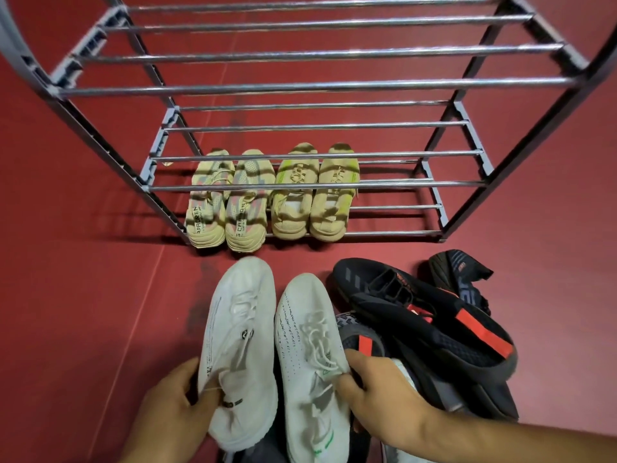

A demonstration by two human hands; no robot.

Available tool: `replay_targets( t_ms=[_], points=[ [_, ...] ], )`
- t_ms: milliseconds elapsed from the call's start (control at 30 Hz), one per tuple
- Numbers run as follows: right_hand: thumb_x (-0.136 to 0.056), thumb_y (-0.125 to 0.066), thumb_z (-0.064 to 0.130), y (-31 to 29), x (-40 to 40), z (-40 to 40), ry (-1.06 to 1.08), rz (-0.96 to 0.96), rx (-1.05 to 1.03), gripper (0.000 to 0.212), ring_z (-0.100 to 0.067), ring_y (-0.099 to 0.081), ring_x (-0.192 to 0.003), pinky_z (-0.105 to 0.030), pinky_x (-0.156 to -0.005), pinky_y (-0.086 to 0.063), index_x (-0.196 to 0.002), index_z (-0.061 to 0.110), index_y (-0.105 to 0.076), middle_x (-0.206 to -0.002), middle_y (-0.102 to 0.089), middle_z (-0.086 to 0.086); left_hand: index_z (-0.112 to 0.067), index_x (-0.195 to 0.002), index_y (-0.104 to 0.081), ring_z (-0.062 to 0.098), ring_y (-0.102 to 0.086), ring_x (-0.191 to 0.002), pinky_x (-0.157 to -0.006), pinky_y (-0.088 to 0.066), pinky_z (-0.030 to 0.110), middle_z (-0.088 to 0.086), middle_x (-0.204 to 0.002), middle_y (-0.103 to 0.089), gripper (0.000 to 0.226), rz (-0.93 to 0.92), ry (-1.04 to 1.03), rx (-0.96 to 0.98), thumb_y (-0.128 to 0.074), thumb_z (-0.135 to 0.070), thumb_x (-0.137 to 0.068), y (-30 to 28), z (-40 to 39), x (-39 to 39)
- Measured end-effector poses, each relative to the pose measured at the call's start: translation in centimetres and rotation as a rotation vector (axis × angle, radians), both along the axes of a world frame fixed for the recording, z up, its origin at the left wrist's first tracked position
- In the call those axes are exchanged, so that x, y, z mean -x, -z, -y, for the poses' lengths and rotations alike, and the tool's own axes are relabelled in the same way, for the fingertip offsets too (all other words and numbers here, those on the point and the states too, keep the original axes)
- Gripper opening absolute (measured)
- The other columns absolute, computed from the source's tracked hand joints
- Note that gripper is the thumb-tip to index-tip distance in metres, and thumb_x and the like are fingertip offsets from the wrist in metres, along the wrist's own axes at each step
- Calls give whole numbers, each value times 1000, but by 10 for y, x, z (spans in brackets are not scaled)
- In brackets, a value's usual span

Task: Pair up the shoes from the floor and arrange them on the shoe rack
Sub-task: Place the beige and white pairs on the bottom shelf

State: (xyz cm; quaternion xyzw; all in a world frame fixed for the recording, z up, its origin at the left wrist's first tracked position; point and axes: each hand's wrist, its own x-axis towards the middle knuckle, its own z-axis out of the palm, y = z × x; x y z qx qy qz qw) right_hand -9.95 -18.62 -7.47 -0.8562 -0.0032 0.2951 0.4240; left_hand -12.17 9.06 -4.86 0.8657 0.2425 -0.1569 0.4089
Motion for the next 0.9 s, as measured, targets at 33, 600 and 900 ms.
replay_targets(
  t_ms=[33,600,900],
  points=[
    [-87,-46,42,-4,0,3,-4,38,-3,31,-3,-50,-60,-29,-61,-49,-87,13,-59,-76,-67,-6,-59,-79,-64,4,-70,-84,-77,-53,32,-21,-80,-76,40,42,6,-11,-77,-21,-80,-4,2,0],
    [-102,-51,22,-30,1,50,48,173,-129,22,-13,-70,-83,-38,-73,-59,-110,28,-71,-97,-76,8,-49,-95,-69,6,-75,-79,-76,-60,32,-15,-86,-78,44,184,-17,49,-69,-64,-54,-1,-10,-10],
    [-102,-50,17,-25,-19,40,-5,120,-139,18,-8,-68,-67,-26,-62,-54,-98,18,-67,-84,-75,-5,-27,-89,-70,8,-70,-71,-66,-52,35,-10,-73,-75,5,88,6,-109,-67,-31,-91,14,-26,-20]
  ],
)
